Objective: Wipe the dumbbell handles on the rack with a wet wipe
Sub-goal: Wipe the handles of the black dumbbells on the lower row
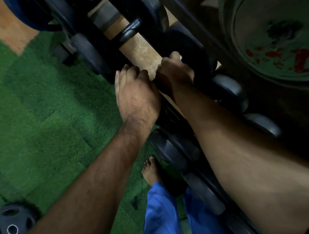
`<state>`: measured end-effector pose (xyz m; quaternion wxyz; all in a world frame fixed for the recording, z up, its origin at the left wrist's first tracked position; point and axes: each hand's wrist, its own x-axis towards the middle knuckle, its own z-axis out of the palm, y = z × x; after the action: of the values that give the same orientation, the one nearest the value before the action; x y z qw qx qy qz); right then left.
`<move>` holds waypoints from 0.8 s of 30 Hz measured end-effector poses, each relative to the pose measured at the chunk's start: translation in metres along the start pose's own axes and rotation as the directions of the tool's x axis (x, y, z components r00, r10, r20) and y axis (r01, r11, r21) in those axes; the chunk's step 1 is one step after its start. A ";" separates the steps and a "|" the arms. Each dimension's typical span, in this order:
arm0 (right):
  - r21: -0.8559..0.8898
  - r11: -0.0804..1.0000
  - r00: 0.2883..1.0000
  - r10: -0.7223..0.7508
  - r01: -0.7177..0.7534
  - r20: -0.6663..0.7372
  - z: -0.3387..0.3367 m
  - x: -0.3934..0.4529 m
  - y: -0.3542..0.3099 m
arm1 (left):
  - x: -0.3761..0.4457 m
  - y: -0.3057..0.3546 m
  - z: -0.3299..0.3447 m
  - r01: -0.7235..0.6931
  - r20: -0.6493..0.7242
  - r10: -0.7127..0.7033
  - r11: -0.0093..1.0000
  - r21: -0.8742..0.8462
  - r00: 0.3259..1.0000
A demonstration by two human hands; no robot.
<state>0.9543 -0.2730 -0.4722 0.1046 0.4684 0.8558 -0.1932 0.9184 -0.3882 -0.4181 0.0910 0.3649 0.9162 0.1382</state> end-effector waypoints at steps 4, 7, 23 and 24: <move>0.147 0.959 0.951 -0.266 0.244 0.155 -0.006 -0.020 0.017 | -0.001 0.004 -0.001 0.037 0.001 -0.037 0.999 -0.008 0.999; 0.226 0.971 0.997 -0.075 0.081 -0.033 -0.011 -0.017 0.030 | -0.002 0.004 -0.004 0.023 0.014 -0.023 1.000 0.005 1.000; 0.488 0.865 0.944 0.058 0.115 -0.325 0.034 -0.045 0.022 | -0.002 0.000 -0.005 -0.032 0.028 0.030 0.997 0.065 0.999; 0.519 0.846 0.923 0.097 0.121 -0.372 0.038 -0.045 0.020 | -0.002 0.001 -0.006 -0.033 0.020 0.032 0.997 0.064 0.999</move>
<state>0.9955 -0.3134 -0.4948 -0.2005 0.5021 0.7747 -0.3279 0.9185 -0.3900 -0.4126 0.0857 0.3839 0.9132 0.1067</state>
